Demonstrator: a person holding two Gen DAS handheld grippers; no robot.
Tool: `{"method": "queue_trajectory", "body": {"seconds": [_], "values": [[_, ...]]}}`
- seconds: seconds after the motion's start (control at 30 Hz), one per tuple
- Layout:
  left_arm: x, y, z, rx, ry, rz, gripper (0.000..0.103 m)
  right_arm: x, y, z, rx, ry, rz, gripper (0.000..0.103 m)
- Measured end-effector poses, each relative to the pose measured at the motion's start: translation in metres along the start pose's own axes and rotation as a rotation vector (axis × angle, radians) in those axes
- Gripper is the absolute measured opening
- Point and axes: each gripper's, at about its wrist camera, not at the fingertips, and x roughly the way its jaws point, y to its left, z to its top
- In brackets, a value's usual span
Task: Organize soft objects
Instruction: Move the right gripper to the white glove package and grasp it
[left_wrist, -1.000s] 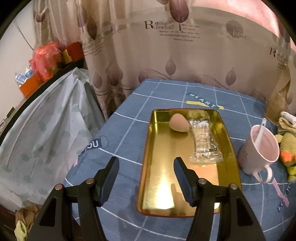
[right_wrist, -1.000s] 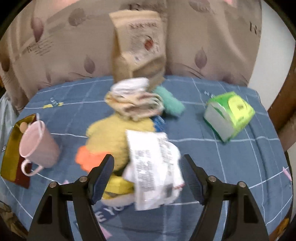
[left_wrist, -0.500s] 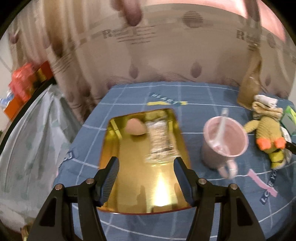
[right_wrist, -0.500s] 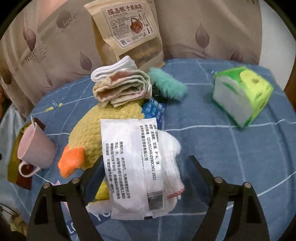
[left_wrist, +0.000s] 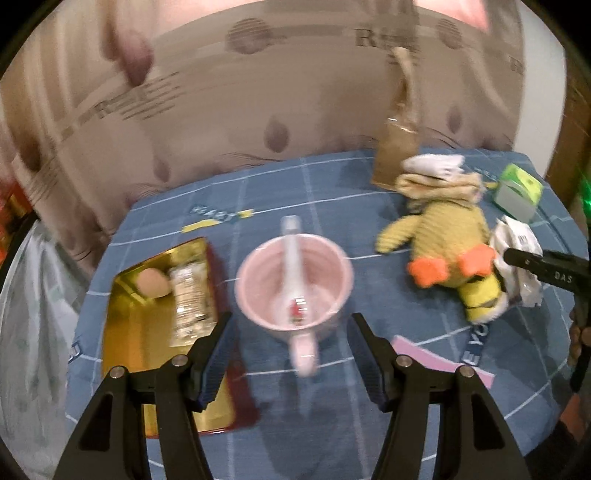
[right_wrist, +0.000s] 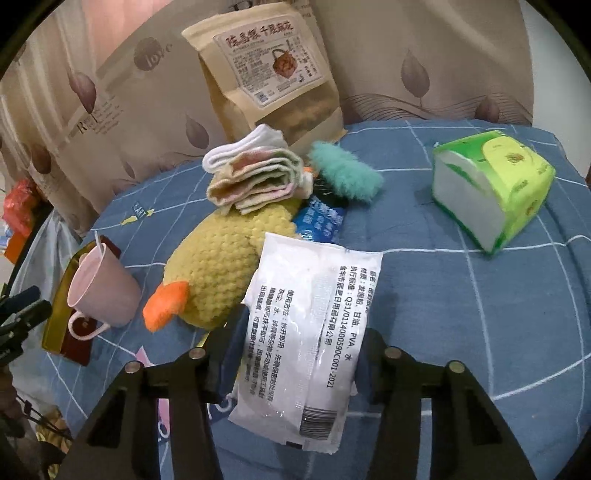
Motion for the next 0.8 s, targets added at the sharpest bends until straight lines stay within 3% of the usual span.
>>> {"method": "queue_trajectory", "body": {"seconds": [0.4,0.57,0.8], "values": [[0.003,-0.063,-0.004,0.11,0.031,-0.108,0.063,-0.014,-0.019,-0.02,-0.071,0.026,-0.041,0.049],[0.007,-0.078,-0.002,0.129,0.043,-0.124,0.063,-0.021,-0.028,-0.032,-0.069,0.026,-0.05,0.063],[0.009,-0.088,0.0,0.142,0.05,-0.136,0.063,-0.026,-0.036,-0.056,-0.068,0.049,-0.044,0.071]]}}
